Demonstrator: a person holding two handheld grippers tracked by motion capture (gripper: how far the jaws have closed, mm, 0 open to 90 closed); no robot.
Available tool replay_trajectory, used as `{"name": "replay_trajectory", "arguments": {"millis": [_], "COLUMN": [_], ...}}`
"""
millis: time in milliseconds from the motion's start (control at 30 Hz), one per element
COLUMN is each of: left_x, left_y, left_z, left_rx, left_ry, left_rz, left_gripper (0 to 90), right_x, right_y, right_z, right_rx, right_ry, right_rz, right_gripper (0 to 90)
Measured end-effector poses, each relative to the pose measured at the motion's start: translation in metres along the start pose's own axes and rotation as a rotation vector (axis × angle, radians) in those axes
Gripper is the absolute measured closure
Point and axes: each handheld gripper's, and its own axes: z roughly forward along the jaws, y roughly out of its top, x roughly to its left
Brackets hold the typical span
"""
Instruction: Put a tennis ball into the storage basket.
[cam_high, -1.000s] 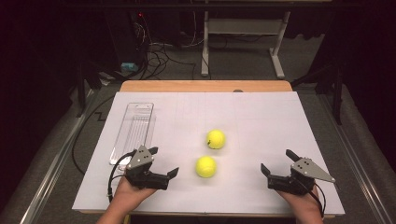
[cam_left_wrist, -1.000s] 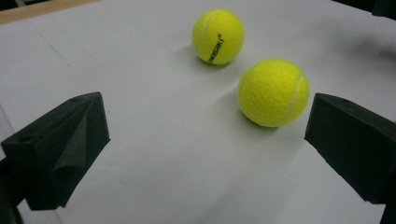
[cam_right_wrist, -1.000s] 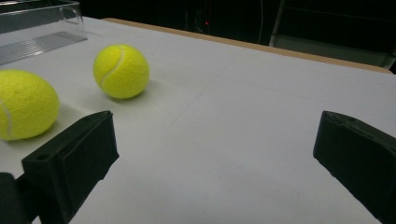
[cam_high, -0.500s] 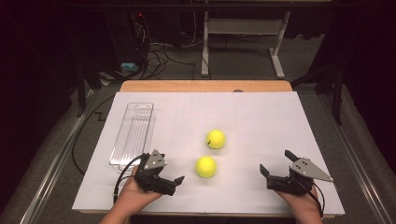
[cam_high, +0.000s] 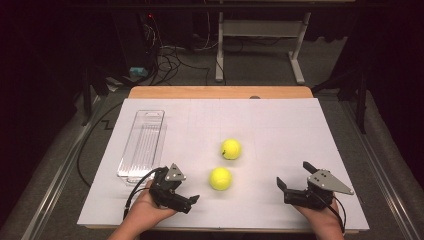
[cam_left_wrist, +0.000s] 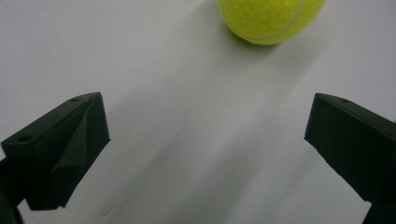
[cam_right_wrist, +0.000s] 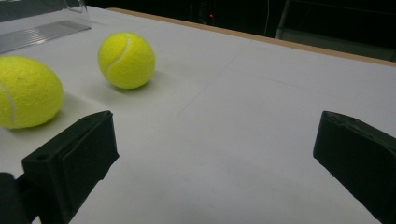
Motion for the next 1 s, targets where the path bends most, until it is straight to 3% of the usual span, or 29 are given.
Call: {"name": "replay_trajectory", "arguments": {"millis": [133, 267, 500, 1000], "left_x": [-0.003, 0.0, 0.0, -0.003], "left_y": [0.011, 0.019, 0.03, 0.049], "left_z": [0.0, 0.001, 0.002, 0.005], "left_rx": [0.045, 0.12, 0.239, 0.418], "left_ry": [-0.01, -0.023, -0.006, -0.017], "left_rz": [0.005, -0.002, 0.028, 0.08], "left_gripper": [0.8, 0.8, 1.1, 1.1], "right_x": [-0.001, -0.001, -0.003, 0.0], "right_y": [-0.002, -0.004, -0.005, -0.007], "right_z": [-0.002, -0.005, -0.006, -0.007], "right_rx": [0.01, 0.009, 0.011, 0.02], "right_ry": [0.006, 0.014, 0.018, 0.024], "right_rz": [-0.004, -0.009, -0.011, -0.013], "right_gripper": [0.0, 0.0, 0.0, 0.0]}}
